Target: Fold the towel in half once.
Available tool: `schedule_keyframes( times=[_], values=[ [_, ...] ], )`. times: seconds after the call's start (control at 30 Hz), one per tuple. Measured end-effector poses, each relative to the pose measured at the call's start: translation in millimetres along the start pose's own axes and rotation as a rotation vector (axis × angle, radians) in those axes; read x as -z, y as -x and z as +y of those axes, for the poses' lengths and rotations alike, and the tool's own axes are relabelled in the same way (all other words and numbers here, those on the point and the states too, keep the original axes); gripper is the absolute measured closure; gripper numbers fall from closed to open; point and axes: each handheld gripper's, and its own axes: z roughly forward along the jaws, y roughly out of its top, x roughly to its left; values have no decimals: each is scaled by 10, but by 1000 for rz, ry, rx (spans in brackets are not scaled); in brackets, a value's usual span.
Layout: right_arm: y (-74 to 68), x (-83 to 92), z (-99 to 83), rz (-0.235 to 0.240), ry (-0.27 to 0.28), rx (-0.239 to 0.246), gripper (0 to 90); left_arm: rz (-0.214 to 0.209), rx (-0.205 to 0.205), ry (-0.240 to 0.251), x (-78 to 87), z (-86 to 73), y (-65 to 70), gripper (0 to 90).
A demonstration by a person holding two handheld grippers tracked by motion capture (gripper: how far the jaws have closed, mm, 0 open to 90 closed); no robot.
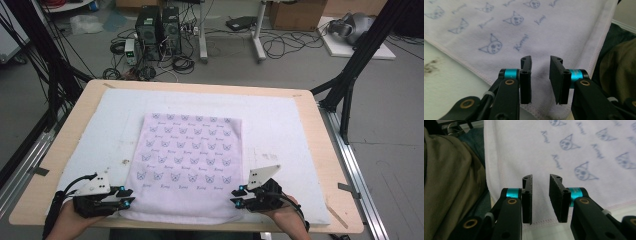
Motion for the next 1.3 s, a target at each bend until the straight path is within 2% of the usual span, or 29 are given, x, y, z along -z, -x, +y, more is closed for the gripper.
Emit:
schedule_keyframes(
  times=[0.1, 0.13, 0.17, 0.2, 0.23, 0.27, 0.33, 0.37, 0.5, 0.6, 0.73, 0.8, 0.83, 0.9, 1.03, 1.13, 1.3],
  values=[
    [-44, -88, -46, 32, -15, 2, 676, -7, 2, -26, -69, -55, 23, 717],
    [-60, -117, -66, 36, -26, 3, 673, 0, 8, -15, -72, -73, 33, 723],
    [-69, -148, -92, 34, -41, 4, 673, 8, 13, -14, -68, -76, 32, 746],
    [-75, -159, -116, 25, -26, 7, 685, 6, 16, -15, -62, -75, 31, 784],
    [-70, -153, -127, 30, -22, 1, 714, 2, 14, -17, -59, -72, 33, 840],
    [-64, -143, -128, 25, -27, 0, 779, 8, 8, -21, -59, -66, 38, 870],
    [-62, -138, -118, 29, -36, 14, 869, 9, 4, -16, -54, -50, 49, 882],
    [-65, -129, -110, 30, -40, 16, 876, 7, 3, -14, -37, -41, 51, 885],
    [-88, -31, -79, 11, -14, 21, 883, 23, 7, 30, 115, 23, 63, 887],
    [-130, 108, -39, -3, 29, 29, 883, 36, -1, 66, 252, 83, 112, 889],
    [-233, 215, -14, 5, 48, 46, 882, 9, -17, 55, 263, 53, 211, 890],
    [-254, 209, -33, 22, 36, 46, 868, -1, -19, 35, 200, 7, 220, 890],
    [-243, 200, -44, 19, 29, 40, 827, -5, -11, 29, 167, -10, 204, 865],
    [-196, 185, -61, 15, 43, 16, 765, 2, -1, 23, 116, -20, 169, 756],
    [-108, 133, -54, 6, 35, 9, 729, 7, -8, 23, 56, 16, 101, 726],
    [-55, 117, -39, 12, 59, 2, 707, 7, -6, 28, 9, 33, 70, 711],
    [-17, 32, -37, 9, 48, 2, 663, 8, -1, 1, -94, -23, 40, 706]
  ],
)
